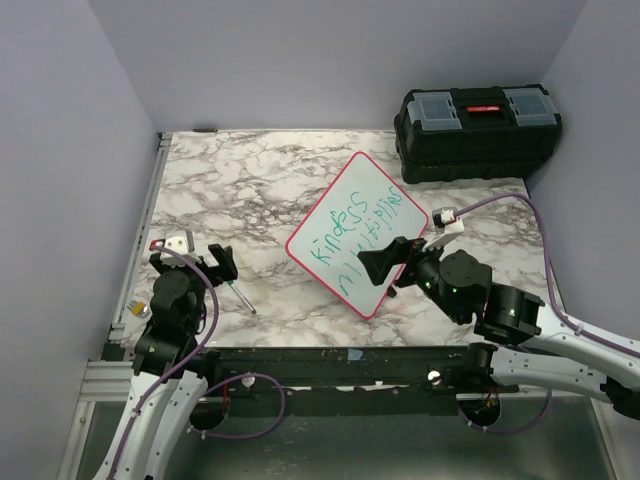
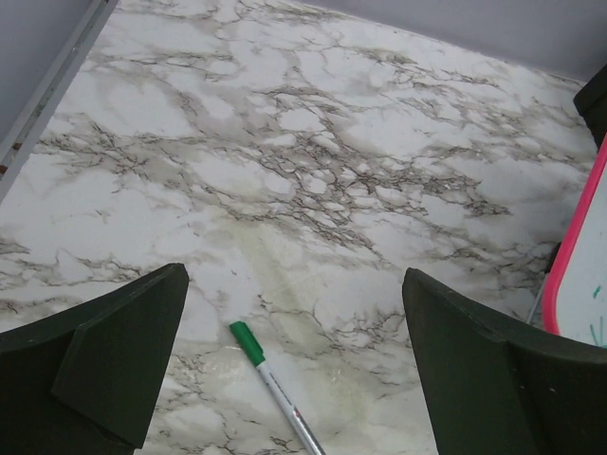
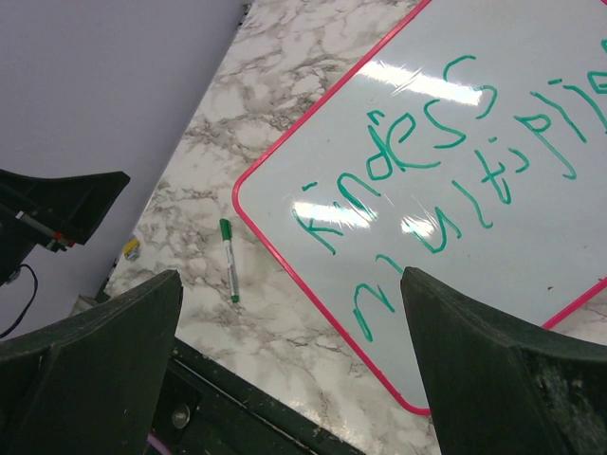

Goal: Write a sentence on the whiteboard
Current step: Reset both arms

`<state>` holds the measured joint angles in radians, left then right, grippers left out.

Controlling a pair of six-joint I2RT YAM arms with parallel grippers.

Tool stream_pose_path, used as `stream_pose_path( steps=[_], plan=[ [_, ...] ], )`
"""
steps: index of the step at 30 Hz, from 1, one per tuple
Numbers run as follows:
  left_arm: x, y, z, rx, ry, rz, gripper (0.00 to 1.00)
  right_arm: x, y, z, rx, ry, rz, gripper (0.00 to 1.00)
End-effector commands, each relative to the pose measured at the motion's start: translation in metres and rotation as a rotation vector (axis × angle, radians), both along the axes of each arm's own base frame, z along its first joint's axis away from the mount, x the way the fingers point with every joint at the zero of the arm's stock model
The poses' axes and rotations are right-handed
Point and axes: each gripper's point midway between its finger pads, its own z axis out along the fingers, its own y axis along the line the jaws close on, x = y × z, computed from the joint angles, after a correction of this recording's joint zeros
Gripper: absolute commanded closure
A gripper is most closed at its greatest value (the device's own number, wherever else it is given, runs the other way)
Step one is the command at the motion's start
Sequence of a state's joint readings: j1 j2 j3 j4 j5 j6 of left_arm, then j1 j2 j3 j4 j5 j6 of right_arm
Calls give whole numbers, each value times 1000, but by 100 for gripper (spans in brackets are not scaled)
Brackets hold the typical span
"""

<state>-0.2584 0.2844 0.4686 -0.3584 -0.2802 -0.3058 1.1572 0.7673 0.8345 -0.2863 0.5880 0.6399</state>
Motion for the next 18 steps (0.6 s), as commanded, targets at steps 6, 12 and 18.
stream_pose_path(
  steps=[6,12,18],
  plan=[
    [5,-6,2,90,-70,-64,1,4,-4,-21,-38,35,-49,0],
    [5,-3,2,93,-75,-47,2,4,-3,-27,-44,42,-49,0],
    [6,-6,1,99,-74,-58,2,6,-1,-29,-90,49,-49,0]
  ],
)
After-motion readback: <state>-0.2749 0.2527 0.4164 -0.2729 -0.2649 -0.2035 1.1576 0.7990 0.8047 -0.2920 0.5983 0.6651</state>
